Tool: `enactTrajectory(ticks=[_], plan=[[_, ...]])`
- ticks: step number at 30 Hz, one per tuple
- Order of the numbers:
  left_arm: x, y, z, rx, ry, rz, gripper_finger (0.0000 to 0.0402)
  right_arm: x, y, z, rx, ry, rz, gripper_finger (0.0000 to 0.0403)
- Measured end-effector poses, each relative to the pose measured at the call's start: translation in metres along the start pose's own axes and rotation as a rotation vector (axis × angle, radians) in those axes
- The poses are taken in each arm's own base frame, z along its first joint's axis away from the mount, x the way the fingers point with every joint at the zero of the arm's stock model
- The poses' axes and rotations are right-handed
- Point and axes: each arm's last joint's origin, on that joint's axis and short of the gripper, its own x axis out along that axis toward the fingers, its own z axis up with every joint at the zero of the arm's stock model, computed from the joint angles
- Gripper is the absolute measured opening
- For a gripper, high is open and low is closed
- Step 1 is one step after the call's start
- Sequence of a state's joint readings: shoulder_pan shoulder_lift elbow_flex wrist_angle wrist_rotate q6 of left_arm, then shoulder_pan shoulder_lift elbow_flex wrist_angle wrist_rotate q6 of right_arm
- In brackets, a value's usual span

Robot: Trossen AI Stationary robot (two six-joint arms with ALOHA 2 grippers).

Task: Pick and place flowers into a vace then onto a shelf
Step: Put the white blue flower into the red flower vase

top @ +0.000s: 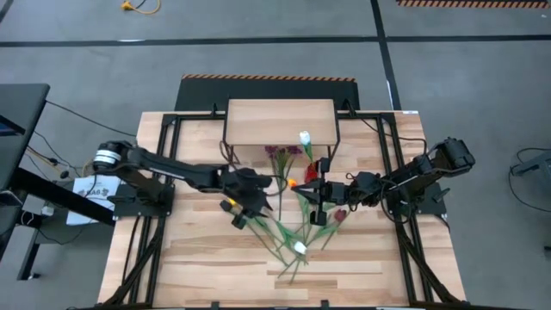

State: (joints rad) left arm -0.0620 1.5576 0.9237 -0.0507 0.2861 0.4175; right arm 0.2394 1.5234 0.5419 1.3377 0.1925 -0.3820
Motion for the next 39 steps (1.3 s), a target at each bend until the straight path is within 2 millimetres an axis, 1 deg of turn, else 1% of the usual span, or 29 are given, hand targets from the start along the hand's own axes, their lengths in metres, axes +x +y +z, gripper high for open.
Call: enactTrajectory(ticks=[7, 10, 15, 20, 28, 34, 39], plan=[[0.034, 0.001, -0.017, 0.024, 0.004, -0.09, 0.0104, 0.0, -0.001, -0.002, -0.013, 0.035, -0.039, 0.0], [0.042, 0.003, -0.015, 0.042, -0.025, -0.13, 0.0104, 0.0, -0.001, -0.002, -0.015, 0.039, -0.041, 0.0], [0.054, 0.006, -0.013, 0.079, -0.023, -0.179, 0.0104, 0.0, -0.001, -0.003, -0.016, 0.04, -0.04, 0.0], [0.062, 0.008, -0.012, 0.095, -0.002, -0.232, 0.0104, -0.001, 0.001, -0.001, -0.026, 0.049, -0.051, 0.0], [0.081, 0.012, -0.013, 0.096, 0.013, -0.317, 0.0104, -0.007, 0.017, 0.02, -0.077, -0.018, 0.005, 0.0], [0.083, 0.017, -0.004, 0.157, -0.017, -0.318, 0.0104, -0.013, 0.029, 0.033, -0.109, -0.043, 0.057, 0.0], [0.086, 0.011, 0.006, 0.24, -0.029, -0.289, 0.0104, -0.015, 0.032, 0.035, -0.119, -0.032, 0.042, 0.0]])
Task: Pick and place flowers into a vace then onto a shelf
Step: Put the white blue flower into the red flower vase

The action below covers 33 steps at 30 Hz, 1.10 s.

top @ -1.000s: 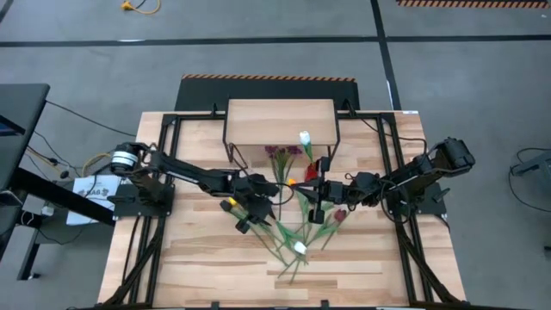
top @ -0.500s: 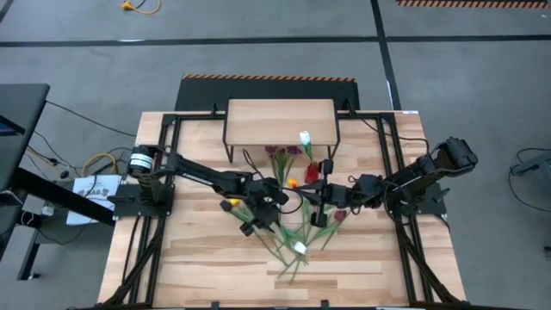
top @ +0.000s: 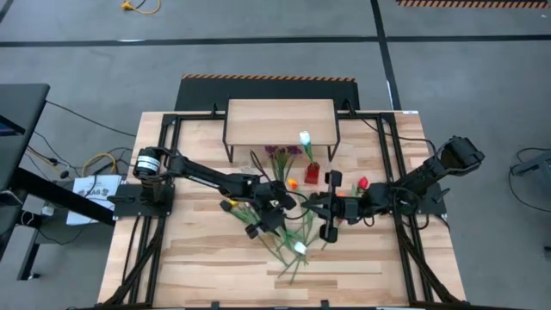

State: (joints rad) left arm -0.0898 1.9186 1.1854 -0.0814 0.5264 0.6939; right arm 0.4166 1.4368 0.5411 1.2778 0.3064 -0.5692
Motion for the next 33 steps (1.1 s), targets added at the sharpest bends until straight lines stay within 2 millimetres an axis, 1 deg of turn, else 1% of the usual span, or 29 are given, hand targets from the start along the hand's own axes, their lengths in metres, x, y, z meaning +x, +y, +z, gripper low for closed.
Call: enactTrajectory(ticks=[7, 12, 16, 20, 21, 23, 27, 33], plan=[[0.003, -0.003, 0.002, 0.068, 0.046, 0.045, 0.0104, -0.002, 0.003, 0.001, -0.004, 0.05, -0.063, 0.0], [0.001, 0.003, 0.001, 0.074, 0.062, 0.109, 0.0104, -0.004, 0.002, 0.009, -0.023, 0.032, -0.142, 0.0], [-0.003, 0.011, 0.0, 0.058, 0.036, 0.155, 0.0104, -0.008, 0.002, 0.018, -0.011, 0.037, -0.217, 0.0], [-0.005, 0.015, 0.003, -0.008, -0.012, 0.175, 0.0104, -0.012, 0.008, 0.025, 0.008, 0.052, -0.224, 0.0], [-0.003, 0.014, 0.003, -0.017, -0.015, 0.17, 0.0104, -0.013, 0.01, 0.027, 0.012, 0.049, -0.217, 0.0], [0.008, 0.01, 0.003, -0.02, -0.017, 0.155, 0.0104, -0.015, 0.013, 0.029, 0.013, 0.042, -0.201, 0.0], [0.029, 0.001, -0.008, -0.072, 0.018, 0.098, 0.0104, -0.017, 0.017, 0.034, 0.006, 0.029, -0.187, 0.0], [0.032, 0.006, -0.014, -0.146, 0.013, 0.089, 0.0104, -0.016, 0.018, 0.034, 0.005, 0.03, -0.183, 0.0]])
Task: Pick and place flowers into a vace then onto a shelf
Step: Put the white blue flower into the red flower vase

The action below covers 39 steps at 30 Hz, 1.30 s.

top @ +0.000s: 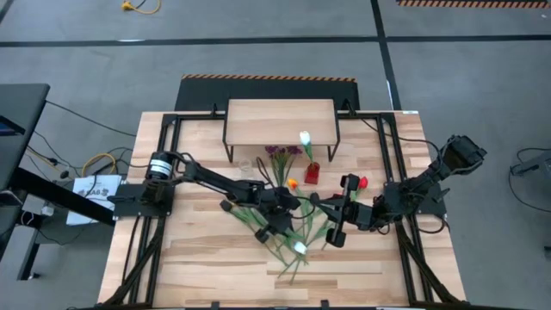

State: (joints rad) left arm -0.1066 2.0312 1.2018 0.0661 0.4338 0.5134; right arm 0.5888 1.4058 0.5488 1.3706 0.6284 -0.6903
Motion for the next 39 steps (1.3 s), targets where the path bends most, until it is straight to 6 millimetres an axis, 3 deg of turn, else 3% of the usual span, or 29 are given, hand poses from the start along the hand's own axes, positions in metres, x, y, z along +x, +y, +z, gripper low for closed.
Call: enactTrajectory(ticks=[14, 21, 29, 33, 39], plan=[[0.003, -0.007, 0.0, -0.004, 0.038, -0.006, 0.0104, 0.0, 0.0, 0.0, -0.001, 0.002, 0.0, 0.0], [0.015, -0.006, -0.014, -0.06, 0.047, -0.073, 0.0104, 0.0, 0.0, 0.0, -0.003, 0.003, 0.004, 0.0], [0.014, -0.003, -0.009, -0.037, 0.038, -0.043, 0.0101, 0.0, 0.001, -0.001, 0.008, 0.005, 0.006, 0.0], [0.014, -0.003, -0.009, -0.04, 0.047, -0.041, 0.008, 0.0, 0.001, -0.001, 0.025, 0.009, 0.01, 0.0], [0.014, -0.006, -0.011, -0.051, 0.057, -0.076, 0.0018, 0.0, 0.001, -0.001, 0.026, 0.008, 0.009, 0.0]])
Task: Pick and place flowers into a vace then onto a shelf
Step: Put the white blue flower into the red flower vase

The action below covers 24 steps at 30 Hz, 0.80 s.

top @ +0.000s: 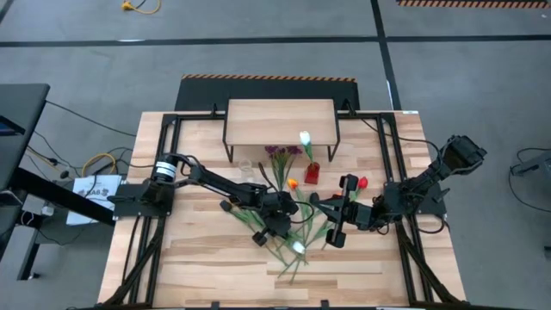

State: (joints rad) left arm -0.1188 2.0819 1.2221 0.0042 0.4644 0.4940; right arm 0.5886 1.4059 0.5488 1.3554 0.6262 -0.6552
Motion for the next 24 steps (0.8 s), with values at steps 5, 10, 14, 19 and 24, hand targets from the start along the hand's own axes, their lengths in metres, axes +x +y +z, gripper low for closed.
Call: enactTrajectory(ticks=[5, 10, 14, 19, 24], plan=[[0.0, -0.001, 0.0, 0.0, -0.001, -0.012, 0.0004, 0.0, 0.0, 0.0, 0.002, -0.002, 0.0, 0.0], [0.0, 0.0, 0.0, 0.022, -0.003, -0.011, 0.0, 0.0, 0.0, 0.0, 0.002, -0.002, 0.0, 0.0], [-0.001, 0.0, 0.002, 0.029, -0.013, -0.005, 0.0, 0.0, 0.0, 0.0, 0.0, 0.0, 0.001, 0.0], [-0.006, 0.003, 0.011, 0.036, 0.001, 0.008, 0.0, 0.0, 0.0, 0.0, 0.0, 0.0, 0.001, 0.0], [-0.011, 0.006, 0.021, 0.03, 0.071, 0.022, 0.0, 0.0, 0.001, -0.001, -0.006, 0.007, 0.005, 0.0]])
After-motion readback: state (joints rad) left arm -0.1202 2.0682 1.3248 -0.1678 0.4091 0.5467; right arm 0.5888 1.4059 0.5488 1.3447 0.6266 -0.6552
